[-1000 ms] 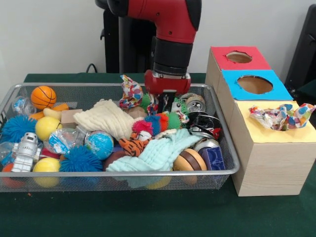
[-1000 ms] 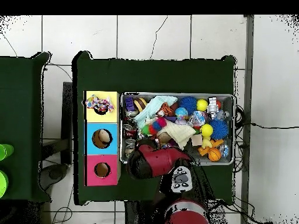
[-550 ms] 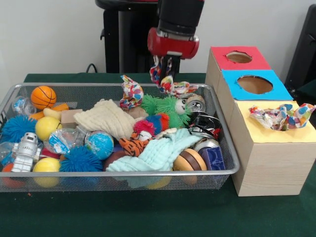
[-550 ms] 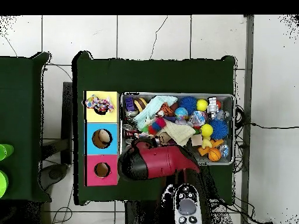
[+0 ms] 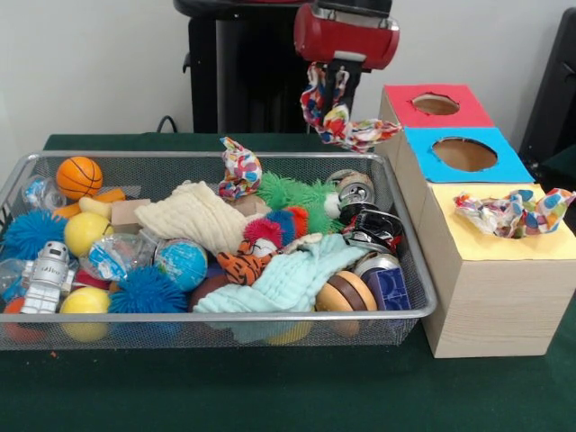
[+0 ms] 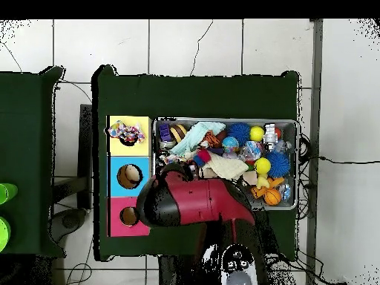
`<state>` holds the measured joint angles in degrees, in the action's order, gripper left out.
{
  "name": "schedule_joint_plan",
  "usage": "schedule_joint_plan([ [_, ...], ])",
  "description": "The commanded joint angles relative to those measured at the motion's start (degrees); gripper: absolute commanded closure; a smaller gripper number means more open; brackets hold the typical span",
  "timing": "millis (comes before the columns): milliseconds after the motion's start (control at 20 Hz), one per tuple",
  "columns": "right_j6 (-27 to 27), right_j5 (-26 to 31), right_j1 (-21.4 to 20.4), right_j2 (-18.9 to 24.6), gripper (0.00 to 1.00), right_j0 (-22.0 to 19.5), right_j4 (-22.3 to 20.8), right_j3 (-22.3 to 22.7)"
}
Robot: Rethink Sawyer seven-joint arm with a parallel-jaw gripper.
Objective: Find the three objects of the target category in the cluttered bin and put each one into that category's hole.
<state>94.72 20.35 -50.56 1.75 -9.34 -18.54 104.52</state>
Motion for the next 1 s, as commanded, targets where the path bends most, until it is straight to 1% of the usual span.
schedule_joint_plan([
  [50,7.1,8.4,0.5,7.5,1.0,2.4,7.0,-6.7],
  [150,9.2,11.5,0.9,6.6,1.0,4.6,9.2,-10.4],
  [250,11.4,14.9,1.9,4.5,1.0,7.4,10.5,-14.5],
  [350,13.0,17.4,3.0,3.1,1.0,9.3,11.7,-17.6],
  [500,15.3,19.0,4.7,1.0,1.0,11.9,13.1,-20.9],
  [650,17.4,18.5,6.8,-1.1,1.0,14.2,14.3,-22.9],
  [750,17.4,16.6,9.1,-1.5,1.0,15.0,14.9,-22.9],
  [850,18.0,13.0,12.3,-2.2,1.0,15.5,15.3,-22.5],
  [1000,17.7,11.8,15.8,-4.7,1.0,16.9,14.3,-23.0],
])
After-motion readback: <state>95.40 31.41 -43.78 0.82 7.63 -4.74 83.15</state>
